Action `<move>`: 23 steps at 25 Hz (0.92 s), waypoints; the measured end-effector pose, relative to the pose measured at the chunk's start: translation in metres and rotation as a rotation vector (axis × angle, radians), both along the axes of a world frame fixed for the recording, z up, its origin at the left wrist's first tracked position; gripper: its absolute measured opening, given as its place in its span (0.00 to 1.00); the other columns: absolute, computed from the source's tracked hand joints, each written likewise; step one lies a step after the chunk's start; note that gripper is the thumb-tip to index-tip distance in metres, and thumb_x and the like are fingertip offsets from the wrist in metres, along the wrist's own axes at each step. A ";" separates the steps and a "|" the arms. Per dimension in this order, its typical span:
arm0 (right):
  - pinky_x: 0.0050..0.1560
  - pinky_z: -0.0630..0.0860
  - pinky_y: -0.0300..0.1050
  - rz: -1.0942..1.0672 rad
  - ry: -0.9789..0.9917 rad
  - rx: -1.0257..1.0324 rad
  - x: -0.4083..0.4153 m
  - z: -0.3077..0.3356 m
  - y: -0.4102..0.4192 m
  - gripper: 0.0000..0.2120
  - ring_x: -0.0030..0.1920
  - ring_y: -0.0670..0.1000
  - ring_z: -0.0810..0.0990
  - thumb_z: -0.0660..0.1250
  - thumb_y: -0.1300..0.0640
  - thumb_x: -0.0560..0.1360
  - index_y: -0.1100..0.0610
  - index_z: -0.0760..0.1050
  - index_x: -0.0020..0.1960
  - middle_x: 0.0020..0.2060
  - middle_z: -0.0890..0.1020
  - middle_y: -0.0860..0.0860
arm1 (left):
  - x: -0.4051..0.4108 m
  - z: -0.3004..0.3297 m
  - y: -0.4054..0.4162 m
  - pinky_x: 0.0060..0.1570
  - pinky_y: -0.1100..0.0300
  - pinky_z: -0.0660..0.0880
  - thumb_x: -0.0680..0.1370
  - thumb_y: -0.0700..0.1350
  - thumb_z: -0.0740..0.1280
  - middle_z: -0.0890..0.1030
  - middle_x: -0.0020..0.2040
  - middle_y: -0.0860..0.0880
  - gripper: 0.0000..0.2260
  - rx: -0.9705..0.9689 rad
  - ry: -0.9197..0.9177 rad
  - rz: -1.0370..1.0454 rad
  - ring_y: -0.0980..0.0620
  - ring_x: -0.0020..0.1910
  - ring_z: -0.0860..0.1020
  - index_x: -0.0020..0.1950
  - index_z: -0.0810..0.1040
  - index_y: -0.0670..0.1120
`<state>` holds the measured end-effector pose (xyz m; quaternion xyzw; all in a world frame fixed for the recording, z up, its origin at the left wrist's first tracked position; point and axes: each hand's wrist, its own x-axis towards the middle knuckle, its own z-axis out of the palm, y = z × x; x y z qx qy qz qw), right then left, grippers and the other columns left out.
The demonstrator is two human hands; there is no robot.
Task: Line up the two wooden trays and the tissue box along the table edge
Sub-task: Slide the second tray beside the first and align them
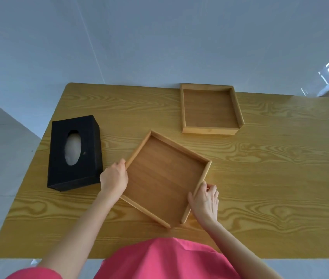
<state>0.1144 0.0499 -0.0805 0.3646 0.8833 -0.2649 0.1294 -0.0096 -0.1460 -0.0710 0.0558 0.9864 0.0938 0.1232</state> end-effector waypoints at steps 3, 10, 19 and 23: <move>0.57 0.72 0.53 -0.024 0.024 -0.068 -0.006 0.002 0.006 0.22 0.59 0.61 0.72 0.60 0.55 0.76 0.62 0.62 0.67 0.58 0.69 0.60 | 0.008 -0.002 -0.001 0.36 0.56 0.74 0.80 0.41 0.57 0.80 0.56 0.43 0.16 0.048 -0.003 0.025 0.44 0.48 0.81 0.68 0.66 0.43; 0.45 0.73 0.47 0.026 0.210 -0.091 -0.041 0.027 0.024 0.22 0.48 0.58 0.76 0.59 0.59 0.76 0.59 0.61 0.70 0.59 0.67 0.58 | 0.013 0.001 -0.001 0.43 0.54 0.75 0.80 0.41 0.57 0.74 0.64 0.44 0.19 0.160 -0.068 0.156 0.44 0.56 0.78 0.71 0.62 0.44; 0.48 0.75 0.49 0.082 0.364 -0.063 -0.130 0.060 0.051 0.24 0.54 0.56 0.76 0.62 0.58 0.76 0.56 0.64 0.71 0.59 0.72 0.56 | -0.047 0.042 0.008 0.43 0.53 0.73 0.80 0.42 0.57 0.73 0.64 0.41 0.19 0.234 0.065 0.159 0.41 0.54 0.78 0.71 0.62 0.42; 0.42 0.74 0.48 0.125 0.357 -0.055 -0.169 0.062 0.055 0.23 0.54 0.55 0.75 0.61 0.57 0.76 0.56 0.64 0.70 0.58 0.73 0.55 | -0.080 0.052 0.008 0.43 0.53 0.73 0.80 0.42 0.57 0.72 0.64 0.39 0.19 0.214 0.072 0.148 0.40 0.54 0.78 0.71 0.62 0.40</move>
